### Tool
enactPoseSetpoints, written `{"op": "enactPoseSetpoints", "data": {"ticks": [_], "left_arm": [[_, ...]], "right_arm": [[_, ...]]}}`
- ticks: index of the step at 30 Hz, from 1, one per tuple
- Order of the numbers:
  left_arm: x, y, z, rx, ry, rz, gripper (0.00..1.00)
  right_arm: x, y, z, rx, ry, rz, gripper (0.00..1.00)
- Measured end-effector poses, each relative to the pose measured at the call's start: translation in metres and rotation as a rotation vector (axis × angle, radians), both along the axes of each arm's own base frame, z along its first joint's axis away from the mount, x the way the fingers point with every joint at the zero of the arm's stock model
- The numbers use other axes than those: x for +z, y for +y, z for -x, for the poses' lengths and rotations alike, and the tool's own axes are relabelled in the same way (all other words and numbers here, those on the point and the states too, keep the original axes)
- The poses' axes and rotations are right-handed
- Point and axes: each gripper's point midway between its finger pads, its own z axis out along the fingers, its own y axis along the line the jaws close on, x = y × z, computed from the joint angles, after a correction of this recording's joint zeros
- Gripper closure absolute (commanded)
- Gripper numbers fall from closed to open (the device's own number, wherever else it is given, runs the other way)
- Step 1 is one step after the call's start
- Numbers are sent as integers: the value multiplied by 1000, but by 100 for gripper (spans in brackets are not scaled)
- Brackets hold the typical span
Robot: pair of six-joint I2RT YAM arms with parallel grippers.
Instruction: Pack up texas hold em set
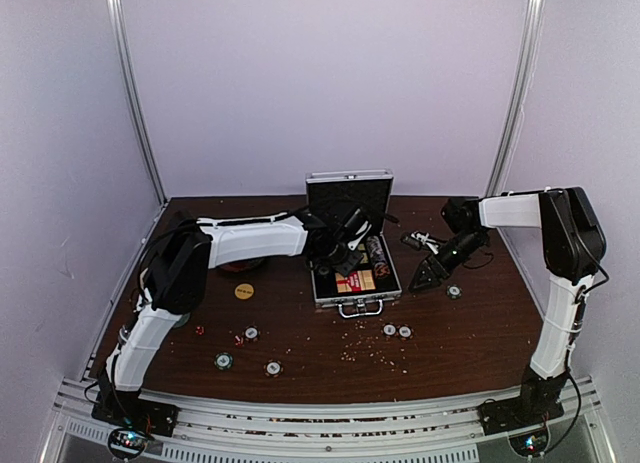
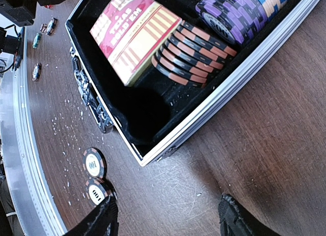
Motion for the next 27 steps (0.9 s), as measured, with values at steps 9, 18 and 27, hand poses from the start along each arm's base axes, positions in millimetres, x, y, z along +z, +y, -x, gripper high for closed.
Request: {"op": "enactPoseSetpoints", "data": {"ticks": [9,18,27], "left_arm": [[-2,1,2,-1,10,-7,75],[7,6,4,5,6,-3,74],[87,79,54,79,14,31,71]], "right_arm": [[0,0,1,1,4,1,31],[0,0,1,1,5,1,31],[0,0,2,2,7,2,31]]}}
